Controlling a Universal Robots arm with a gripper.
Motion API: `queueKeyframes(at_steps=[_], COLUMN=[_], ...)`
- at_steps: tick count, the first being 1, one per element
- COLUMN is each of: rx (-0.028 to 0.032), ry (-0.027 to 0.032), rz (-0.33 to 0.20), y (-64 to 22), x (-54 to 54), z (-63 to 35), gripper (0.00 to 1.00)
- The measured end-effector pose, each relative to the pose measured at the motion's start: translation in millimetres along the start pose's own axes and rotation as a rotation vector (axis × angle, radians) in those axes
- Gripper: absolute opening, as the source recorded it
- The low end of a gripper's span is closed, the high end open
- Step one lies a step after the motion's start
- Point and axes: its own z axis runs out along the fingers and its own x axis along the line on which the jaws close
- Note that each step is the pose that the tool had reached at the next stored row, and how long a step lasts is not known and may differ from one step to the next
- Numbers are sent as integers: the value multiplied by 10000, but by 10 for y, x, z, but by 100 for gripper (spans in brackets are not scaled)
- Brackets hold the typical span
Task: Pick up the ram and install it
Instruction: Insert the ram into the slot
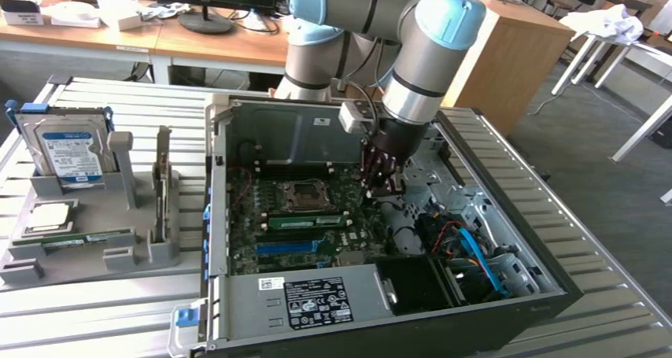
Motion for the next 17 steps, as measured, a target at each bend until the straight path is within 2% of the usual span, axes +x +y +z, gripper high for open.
queueKeyframes(at_steps=[7, 14, 17], rx=[2, 2, -2], ry=[5, 9, 7], rz=[0, 2, 0], y=[-3, -203, -242], x=[0, 9, 11], z=[0, -20, -41], gripper=[10, 10, 10])
